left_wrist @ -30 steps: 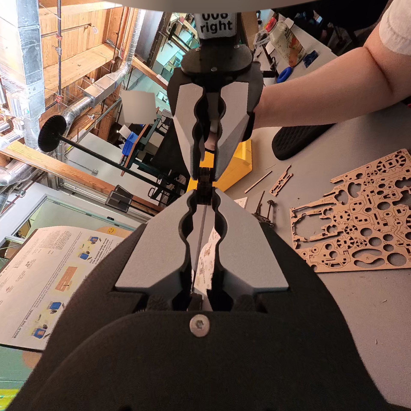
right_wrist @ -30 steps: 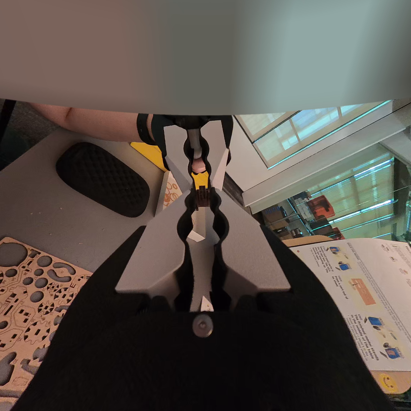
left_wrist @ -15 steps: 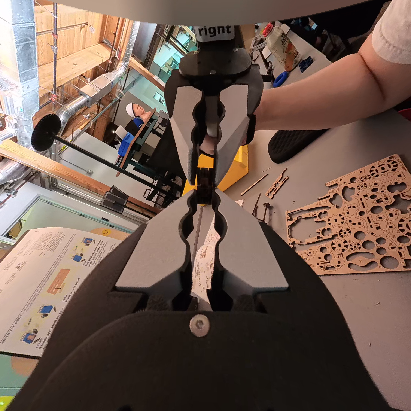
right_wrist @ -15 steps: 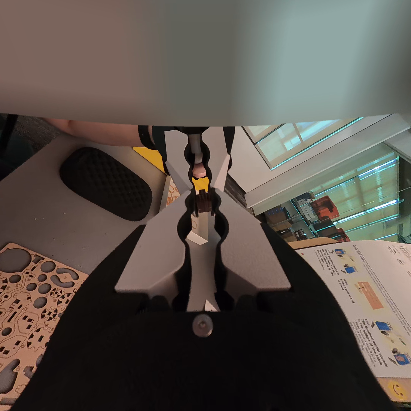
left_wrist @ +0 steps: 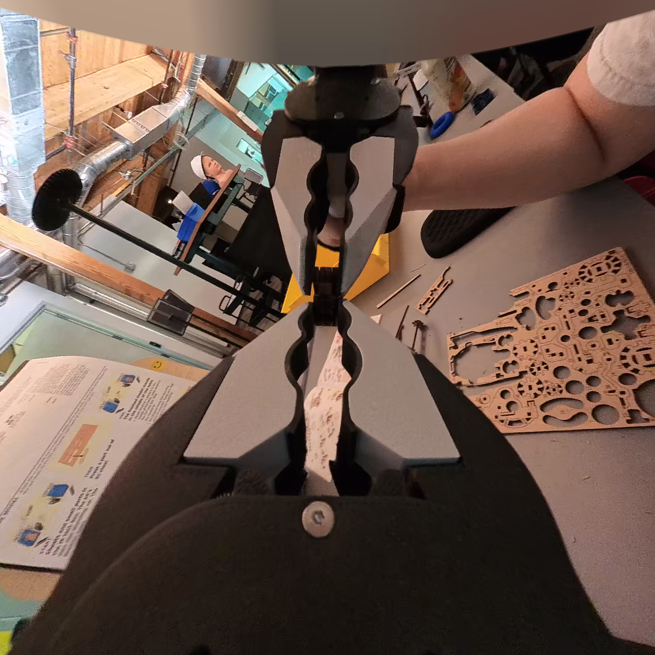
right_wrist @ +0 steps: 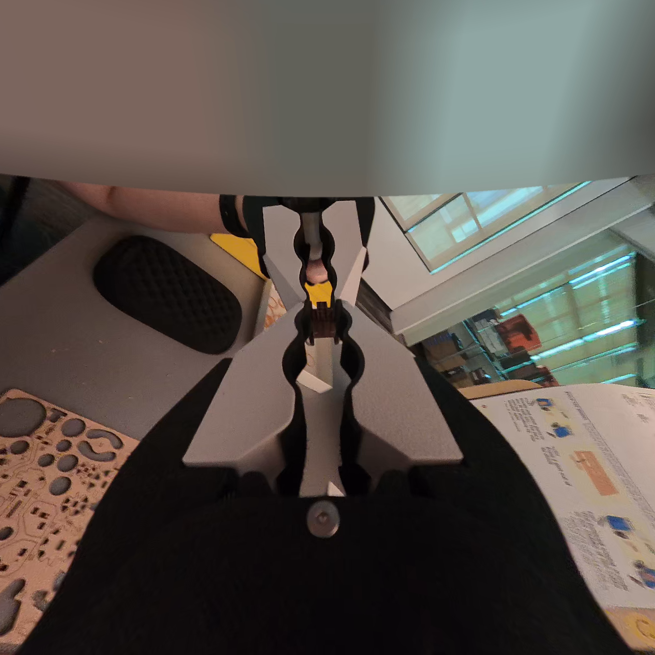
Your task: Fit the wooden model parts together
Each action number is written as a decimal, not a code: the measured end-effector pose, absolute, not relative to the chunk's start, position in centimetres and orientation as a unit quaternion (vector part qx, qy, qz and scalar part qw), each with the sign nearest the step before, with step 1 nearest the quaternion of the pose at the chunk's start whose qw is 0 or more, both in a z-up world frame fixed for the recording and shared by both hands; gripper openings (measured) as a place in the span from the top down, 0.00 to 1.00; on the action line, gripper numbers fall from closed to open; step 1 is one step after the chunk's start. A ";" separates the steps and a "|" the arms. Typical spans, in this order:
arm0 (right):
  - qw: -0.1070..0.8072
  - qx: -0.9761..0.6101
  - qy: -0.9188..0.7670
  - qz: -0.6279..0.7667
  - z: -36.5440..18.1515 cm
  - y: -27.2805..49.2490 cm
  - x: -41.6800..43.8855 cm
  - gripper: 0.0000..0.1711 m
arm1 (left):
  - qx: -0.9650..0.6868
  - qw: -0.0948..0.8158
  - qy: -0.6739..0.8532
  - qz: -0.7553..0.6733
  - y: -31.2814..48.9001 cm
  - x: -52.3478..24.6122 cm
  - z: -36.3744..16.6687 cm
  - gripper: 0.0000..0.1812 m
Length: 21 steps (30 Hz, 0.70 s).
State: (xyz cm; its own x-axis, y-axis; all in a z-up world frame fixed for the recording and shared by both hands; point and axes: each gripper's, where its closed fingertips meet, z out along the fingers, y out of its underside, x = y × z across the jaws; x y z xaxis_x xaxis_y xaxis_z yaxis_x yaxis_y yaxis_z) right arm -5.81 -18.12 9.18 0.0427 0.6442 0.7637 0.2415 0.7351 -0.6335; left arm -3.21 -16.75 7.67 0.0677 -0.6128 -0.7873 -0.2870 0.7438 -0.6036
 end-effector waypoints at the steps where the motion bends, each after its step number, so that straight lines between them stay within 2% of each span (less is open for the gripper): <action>1: 0.635 -0.331 -0.674 0.181 9.2 -18.4 -5.9 0.93 | -0.336 0.645 0.673 -0.135 -17.0 -3.2 7.7 0.94; 21: 0.643 -0.284 -0.673 0.231 9.8 -20.5 -6.0 0.93 | -0.315 0.634 0.677 -0.201 -19.1 -2.7 7.9 0.94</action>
